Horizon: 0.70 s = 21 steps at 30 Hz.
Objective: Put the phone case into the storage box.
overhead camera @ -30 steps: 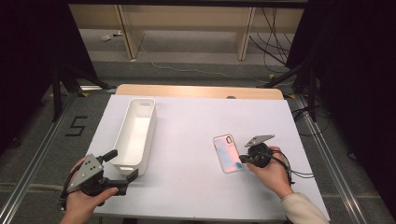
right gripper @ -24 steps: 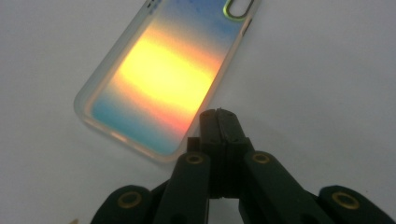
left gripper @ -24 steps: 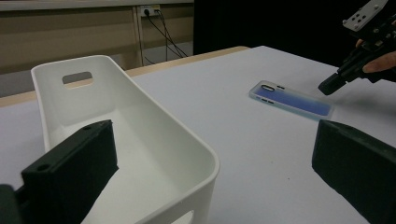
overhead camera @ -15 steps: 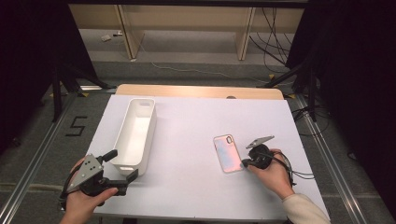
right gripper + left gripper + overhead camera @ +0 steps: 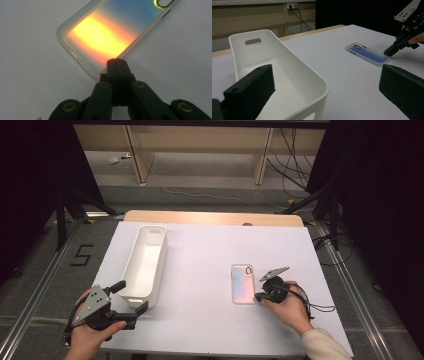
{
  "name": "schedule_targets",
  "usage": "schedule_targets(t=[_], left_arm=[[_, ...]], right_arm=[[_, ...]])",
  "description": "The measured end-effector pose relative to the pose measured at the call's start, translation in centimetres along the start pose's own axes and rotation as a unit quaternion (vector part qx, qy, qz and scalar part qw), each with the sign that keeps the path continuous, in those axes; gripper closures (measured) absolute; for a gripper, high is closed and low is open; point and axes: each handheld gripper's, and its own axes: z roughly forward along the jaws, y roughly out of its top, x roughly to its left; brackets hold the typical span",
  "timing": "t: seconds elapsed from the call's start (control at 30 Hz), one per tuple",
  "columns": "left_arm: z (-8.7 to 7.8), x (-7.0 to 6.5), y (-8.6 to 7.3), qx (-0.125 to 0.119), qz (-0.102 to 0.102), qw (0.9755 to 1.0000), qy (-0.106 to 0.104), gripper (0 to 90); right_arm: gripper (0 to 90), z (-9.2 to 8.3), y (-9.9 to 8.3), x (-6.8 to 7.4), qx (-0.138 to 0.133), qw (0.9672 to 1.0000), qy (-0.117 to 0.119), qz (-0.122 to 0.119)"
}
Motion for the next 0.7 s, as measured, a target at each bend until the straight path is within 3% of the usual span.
schedule_targets(t=[0.13,0.47,0.53,0.57,0.63,0.7], left_arm=[[0.0,0.0,0.0,0.001,0.000,1.0000,-0.001,0.0],[0.1,0.1,0.0,0.000,-0.001,1.0000,-0.003,0.0],[0.1,0.0,0.0,0.002,-0.002,1.0000,-0.001,0.0],[0.1,0.0,0.0,0.001,-0.002,1.0000,-0.001,0.0],[0.1,0.0,0.0,-0.002,-0.003,1.0000,-0.003,0.0],[0.2,0.0,0.0,-0.002,-0.003,1.0000,-0.002,0.0]], right_arm=[[90.0,-0.1,0.0,0.2,0.006,0.9999,0.003,0.012],[90.0,-0.4,0.0,-0.1,-0.017,0.9998,-0.002,0.005],[77.7,-1.1,-0.1,-0.5,-0.034,0.9994,-0.005,0.000],[77.7,-1.1,-0.1,-0.5,-0.034,0.9994,-0.005,0.000],[62.7,-1.8,-0.3,-0.8,-0.069,0.9976,0.000,0.006],[58.0,-2.0,-0.4,-0.8,-0.085,0.9964,-0.004,0.003]])
